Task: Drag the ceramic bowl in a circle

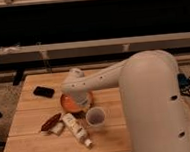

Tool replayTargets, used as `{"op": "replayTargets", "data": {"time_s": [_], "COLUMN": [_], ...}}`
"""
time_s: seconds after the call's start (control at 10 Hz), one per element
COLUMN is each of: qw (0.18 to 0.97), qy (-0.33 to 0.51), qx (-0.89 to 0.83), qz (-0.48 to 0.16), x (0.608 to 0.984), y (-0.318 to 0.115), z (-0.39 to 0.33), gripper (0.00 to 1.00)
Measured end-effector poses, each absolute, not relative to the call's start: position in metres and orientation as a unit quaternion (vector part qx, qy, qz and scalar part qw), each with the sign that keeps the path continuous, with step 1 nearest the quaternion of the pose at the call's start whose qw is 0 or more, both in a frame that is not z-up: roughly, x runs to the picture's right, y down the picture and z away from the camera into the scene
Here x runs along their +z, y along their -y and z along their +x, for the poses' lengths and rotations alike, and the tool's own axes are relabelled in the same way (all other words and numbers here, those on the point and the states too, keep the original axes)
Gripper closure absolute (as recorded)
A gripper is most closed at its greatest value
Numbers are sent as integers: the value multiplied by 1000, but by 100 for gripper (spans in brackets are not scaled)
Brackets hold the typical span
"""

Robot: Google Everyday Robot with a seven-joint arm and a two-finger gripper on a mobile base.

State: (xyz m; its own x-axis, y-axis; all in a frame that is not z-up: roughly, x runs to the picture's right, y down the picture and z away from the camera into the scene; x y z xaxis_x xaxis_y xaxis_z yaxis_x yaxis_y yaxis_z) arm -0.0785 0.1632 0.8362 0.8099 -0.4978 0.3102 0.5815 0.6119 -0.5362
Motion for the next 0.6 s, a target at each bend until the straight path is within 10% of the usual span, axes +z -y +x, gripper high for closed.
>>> {"op": "replayTargets", "data": {"time_s": [0.6], "qw": [888], "qy": [69], "qx": [-322], "qz": [-320], "x": [874], "y": [-124], "z": [-101], "gripper": [100]}}
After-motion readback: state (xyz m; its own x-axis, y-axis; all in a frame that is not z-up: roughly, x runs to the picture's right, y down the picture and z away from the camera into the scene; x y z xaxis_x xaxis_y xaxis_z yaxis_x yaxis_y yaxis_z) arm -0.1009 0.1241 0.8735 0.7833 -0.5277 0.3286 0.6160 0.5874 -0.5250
